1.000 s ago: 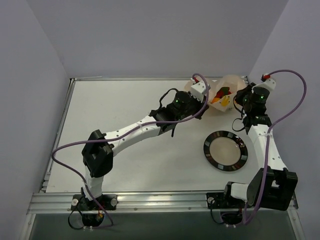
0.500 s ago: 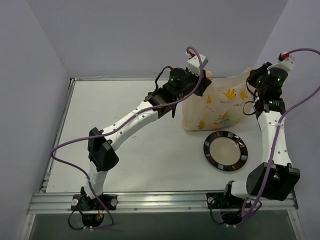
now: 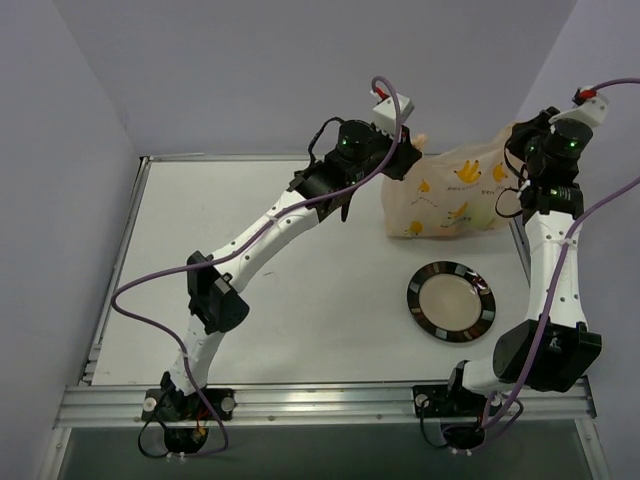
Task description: Take the fake fruits out of the plastic bag
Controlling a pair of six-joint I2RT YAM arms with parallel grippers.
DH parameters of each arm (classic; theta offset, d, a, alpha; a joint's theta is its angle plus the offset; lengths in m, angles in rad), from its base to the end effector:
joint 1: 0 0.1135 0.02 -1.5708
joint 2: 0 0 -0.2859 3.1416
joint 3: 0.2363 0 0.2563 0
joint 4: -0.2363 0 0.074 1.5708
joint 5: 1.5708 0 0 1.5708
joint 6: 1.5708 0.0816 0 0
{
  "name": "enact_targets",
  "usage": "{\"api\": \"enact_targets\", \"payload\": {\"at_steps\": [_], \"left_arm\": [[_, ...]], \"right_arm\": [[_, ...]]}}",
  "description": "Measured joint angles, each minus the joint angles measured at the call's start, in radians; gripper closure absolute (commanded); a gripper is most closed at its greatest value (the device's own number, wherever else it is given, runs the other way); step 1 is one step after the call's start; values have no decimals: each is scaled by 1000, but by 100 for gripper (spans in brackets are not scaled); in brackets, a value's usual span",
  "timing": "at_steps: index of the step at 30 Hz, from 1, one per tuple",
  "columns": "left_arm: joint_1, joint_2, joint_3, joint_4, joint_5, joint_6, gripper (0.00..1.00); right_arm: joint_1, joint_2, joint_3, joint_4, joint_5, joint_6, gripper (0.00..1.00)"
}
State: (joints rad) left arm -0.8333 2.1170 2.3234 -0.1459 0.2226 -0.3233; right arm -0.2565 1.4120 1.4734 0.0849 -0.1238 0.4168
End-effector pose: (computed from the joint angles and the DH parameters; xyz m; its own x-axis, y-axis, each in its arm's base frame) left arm 0.3588 -0.4217 0.4769 -0.2379 -0.1990 -0.9507 0.8379 0.4530 -0.3045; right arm 0.3635 -0.0849 0.4936 0.1830 0.3673 -0.9119 0.0651 0.9210 0.3841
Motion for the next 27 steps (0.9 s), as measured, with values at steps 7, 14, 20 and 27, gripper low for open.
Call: {"api": "enact_targets", "payload": {"at_steps": [7, 14, 20, 27], "left_arm": [[19, -22, -153, 64, -2, -53, 98], [45, 38, -333, 81, -98, -56, 98], [49, 87, -450, 145, -118, -83, 98], [46, 80, -573, 255, -79, -145, 98]], "right_arm": [[-18, 43, -55, 44, 0, 8, 100], [-50, 211, -227, 98, 1, 34, 100], [-51, 303, -332, 139, 10, 67, 100], [-51, 273, -384, 159, 45, 95, 42]]}}
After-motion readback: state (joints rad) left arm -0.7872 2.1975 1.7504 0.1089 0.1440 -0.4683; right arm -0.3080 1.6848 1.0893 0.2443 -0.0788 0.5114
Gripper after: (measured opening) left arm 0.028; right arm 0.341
